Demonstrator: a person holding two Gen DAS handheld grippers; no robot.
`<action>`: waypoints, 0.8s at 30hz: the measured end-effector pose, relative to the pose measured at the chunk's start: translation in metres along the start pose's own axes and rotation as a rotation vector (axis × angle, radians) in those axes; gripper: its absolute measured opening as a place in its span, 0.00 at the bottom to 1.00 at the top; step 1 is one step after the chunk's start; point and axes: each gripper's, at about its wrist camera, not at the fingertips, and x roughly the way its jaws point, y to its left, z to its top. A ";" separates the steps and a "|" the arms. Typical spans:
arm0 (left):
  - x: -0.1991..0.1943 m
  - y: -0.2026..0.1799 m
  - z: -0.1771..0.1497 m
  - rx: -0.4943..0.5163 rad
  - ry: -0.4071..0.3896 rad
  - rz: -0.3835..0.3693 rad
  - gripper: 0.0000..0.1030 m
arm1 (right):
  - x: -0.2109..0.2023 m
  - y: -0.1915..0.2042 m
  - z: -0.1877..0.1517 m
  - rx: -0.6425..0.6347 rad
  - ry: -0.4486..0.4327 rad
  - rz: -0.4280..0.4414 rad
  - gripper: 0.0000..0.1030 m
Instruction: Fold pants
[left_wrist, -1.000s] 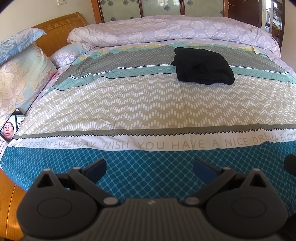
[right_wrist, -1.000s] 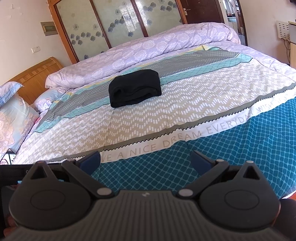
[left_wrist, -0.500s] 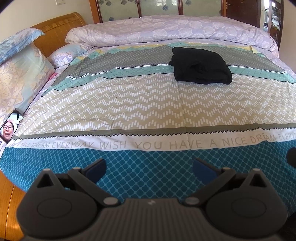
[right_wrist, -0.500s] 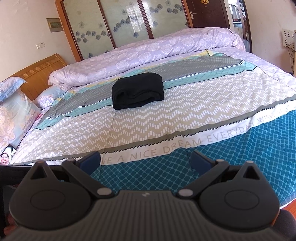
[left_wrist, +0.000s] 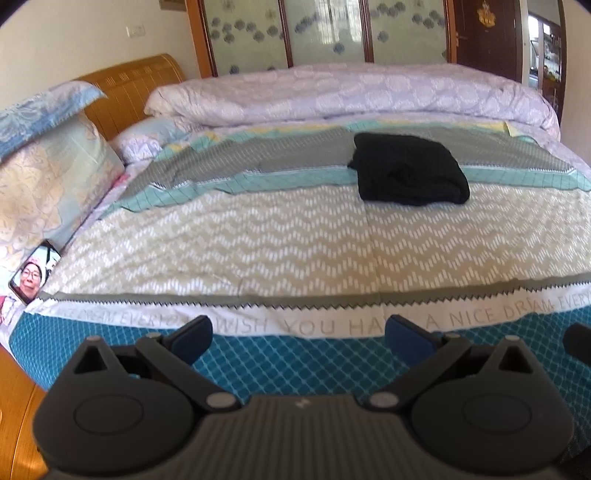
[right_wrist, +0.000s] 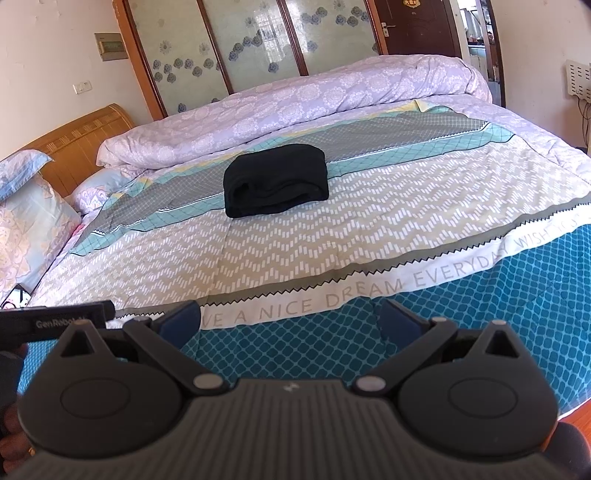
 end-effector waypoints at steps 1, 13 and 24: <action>-0.001 0.000 0.000 0.006 -0.007 0.011 1.00 | 0.001 0.000 0.000 0.002 0.004 0.000 1.00; -0.002 0.002 0.002 0.004 -0.007 0.019 1.00 | -0.002 0.003 -0.001 -0.003 -0.001 -0.001 1.00; -0.006 -0.007 0.001 0.029 0.007 -0.011 1.00 | -0.005 0.002 -0.001 -0.003 -0.014 0.004 1.00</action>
